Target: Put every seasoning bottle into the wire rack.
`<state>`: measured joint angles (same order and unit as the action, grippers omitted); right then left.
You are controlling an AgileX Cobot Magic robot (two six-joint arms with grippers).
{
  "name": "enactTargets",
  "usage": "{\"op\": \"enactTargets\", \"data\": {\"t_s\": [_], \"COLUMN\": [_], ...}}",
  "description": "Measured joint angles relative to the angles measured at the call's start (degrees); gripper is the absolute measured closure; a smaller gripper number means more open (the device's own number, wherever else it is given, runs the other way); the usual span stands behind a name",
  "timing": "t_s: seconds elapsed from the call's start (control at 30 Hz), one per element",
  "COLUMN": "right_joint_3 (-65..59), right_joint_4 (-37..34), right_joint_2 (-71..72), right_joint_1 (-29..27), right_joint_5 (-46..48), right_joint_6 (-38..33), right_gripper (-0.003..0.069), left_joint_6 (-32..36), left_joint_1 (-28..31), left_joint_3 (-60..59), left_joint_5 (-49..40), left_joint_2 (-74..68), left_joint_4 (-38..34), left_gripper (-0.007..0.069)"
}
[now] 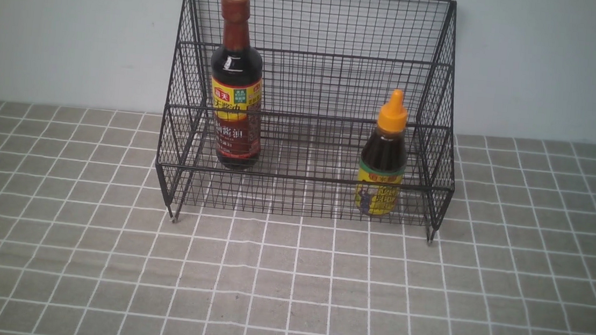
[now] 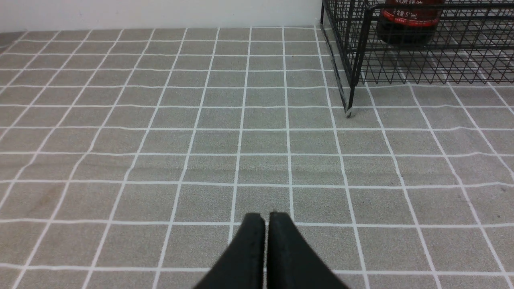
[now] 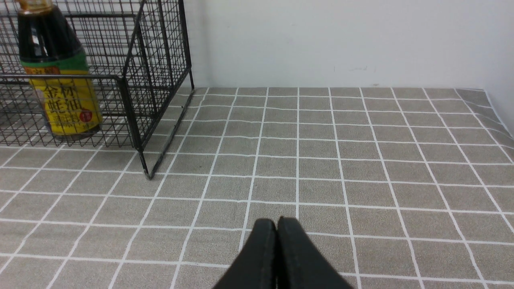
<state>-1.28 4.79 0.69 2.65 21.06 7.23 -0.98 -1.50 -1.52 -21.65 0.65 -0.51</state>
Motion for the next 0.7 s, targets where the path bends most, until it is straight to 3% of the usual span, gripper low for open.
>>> {"op": "enactTargets", "data": {"t_s": [0.7], "right_joint_3": [0.0], "right_joint_4": [0.0], "right_joint_2": [0.0], "right_joint_1": [0.0], "right_joint_5": [0.0], "right_joint_6": [0.0], "right_gripper": [0.0670], "left_joint_6": [-0.1], "left_joint_1": [-0.1], "left_joint_3": [0.0], "left_joint_5": [-0.1], "left_joint_2": [0.0], "left_joint_4": [-0.5], "left_gripper": [0.0631]}}
